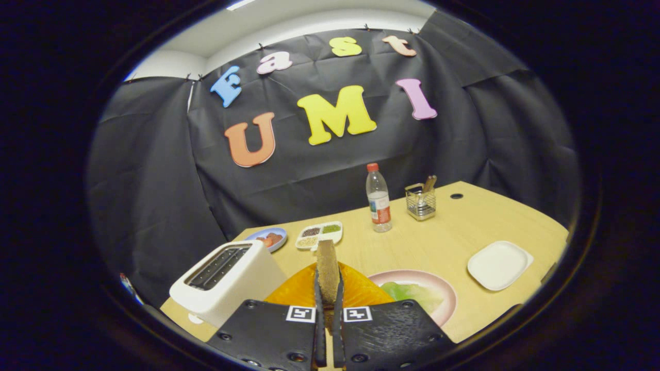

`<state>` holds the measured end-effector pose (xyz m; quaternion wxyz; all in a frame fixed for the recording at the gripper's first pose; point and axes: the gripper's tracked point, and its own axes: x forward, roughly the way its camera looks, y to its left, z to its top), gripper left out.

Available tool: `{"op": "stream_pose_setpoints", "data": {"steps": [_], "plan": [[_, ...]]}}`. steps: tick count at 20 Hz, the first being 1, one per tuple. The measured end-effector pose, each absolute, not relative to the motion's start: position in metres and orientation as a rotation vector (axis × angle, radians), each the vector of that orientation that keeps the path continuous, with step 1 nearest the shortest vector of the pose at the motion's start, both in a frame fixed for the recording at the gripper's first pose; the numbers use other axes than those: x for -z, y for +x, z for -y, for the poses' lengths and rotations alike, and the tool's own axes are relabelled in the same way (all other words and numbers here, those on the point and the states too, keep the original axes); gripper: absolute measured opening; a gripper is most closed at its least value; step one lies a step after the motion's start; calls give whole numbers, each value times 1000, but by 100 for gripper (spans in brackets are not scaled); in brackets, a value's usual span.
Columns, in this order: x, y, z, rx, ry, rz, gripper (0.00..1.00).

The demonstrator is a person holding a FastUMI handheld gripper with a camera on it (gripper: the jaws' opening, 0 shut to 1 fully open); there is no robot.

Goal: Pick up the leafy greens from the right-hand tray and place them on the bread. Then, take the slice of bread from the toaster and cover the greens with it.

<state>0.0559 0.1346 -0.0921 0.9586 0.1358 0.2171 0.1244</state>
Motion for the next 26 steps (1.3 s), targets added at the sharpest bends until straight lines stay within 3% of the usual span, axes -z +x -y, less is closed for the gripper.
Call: {"op": "stream_pose_setpoints", "data": {"steps": [16, 20, 26], "plan": [[154, 73, -81, -164, 413, -518, 7], [168, 73, -69, -148, 406, -540, 19], [189, 74, -39, -45, 354, -580, 51]]}}
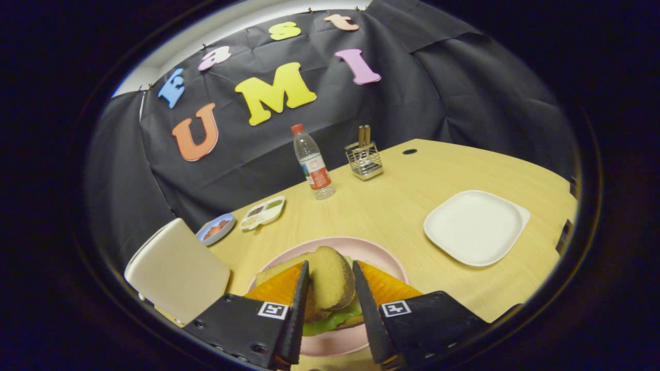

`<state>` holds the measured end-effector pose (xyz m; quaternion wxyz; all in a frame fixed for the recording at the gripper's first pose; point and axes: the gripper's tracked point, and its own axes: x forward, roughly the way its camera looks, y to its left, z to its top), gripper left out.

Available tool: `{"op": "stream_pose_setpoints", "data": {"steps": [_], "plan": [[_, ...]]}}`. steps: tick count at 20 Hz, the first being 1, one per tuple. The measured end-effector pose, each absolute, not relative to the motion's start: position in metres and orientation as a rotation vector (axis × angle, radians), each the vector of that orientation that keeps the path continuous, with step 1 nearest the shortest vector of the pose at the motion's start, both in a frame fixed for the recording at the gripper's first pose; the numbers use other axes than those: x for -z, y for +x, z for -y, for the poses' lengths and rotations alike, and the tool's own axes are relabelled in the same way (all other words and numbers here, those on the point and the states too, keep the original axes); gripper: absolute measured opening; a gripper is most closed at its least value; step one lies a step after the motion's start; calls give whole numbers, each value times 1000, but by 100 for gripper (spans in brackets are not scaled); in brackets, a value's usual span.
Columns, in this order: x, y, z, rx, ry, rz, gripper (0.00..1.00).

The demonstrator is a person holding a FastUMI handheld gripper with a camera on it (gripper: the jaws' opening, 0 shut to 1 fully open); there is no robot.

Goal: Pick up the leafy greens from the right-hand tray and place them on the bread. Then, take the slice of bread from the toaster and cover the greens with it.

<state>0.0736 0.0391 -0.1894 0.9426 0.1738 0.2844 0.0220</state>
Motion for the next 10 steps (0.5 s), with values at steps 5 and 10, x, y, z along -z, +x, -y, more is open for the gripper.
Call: {"op": "stream_pose_setpoints", "data": {"steps": [5, 10], "plan": [[158, 71, -7, 44, 215, -469, 84], [75, 55, -1, 59, -16, -214, 96]]}}
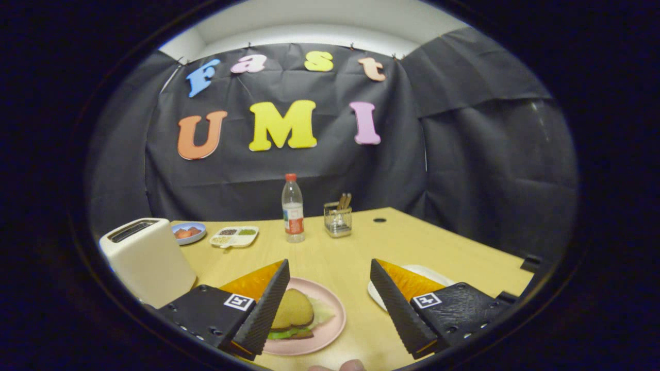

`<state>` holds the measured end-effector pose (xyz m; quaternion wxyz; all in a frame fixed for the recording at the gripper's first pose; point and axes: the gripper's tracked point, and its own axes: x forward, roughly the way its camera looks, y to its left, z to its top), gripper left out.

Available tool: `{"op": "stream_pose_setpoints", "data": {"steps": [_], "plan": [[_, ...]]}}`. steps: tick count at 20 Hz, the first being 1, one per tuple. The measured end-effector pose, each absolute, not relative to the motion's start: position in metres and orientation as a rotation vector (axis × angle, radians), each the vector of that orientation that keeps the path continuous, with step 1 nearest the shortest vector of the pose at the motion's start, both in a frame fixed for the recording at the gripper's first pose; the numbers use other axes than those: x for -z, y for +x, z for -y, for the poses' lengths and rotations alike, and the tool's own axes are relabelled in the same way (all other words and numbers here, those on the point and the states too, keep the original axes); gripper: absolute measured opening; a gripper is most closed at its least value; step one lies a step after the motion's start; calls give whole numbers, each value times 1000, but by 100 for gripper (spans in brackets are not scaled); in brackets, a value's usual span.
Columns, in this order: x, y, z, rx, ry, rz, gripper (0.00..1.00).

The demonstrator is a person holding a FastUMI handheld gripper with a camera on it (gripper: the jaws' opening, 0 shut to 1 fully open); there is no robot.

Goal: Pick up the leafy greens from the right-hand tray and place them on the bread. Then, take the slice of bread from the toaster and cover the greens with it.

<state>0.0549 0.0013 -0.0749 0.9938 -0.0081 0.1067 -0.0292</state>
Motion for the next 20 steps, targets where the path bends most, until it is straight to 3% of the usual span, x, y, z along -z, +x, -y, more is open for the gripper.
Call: {"op": "stream_pose_setpoints", "data": {"steps": [3, 12, 20], "plan": [[38, 39, -13, 30, -72, -113, 95], [-12, -12, -57, -92, -55, -65, 95], [-47, -41, -57, -69, 5, 5, 95]]}}
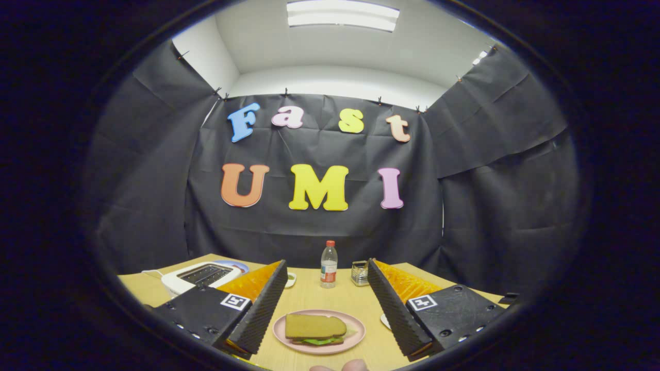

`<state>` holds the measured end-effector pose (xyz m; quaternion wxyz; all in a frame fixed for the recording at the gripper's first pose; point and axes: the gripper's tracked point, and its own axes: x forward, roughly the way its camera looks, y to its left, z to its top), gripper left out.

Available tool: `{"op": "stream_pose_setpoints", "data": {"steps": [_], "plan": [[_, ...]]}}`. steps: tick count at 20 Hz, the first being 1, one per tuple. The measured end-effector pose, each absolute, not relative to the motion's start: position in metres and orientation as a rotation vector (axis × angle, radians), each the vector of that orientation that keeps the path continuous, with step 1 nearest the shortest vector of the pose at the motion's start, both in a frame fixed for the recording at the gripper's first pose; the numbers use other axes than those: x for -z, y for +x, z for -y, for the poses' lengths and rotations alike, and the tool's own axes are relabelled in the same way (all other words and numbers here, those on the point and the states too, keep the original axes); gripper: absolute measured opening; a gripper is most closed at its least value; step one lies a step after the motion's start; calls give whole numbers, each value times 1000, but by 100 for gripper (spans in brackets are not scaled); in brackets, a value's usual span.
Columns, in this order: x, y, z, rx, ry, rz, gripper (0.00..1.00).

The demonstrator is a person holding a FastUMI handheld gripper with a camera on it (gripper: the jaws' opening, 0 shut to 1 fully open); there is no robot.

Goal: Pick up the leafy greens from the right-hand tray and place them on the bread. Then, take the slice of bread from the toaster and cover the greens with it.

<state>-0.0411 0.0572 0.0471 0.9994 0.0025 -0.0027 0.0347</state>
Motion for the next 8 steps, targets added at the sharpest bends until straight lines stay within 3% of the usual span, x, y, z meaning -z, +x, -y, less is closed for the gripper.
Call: {"op": "stream_pose_setpoints", "data": {"steps": [8], "plan": [[-38, -43, -80, -107, 35, -54, 95]]}}
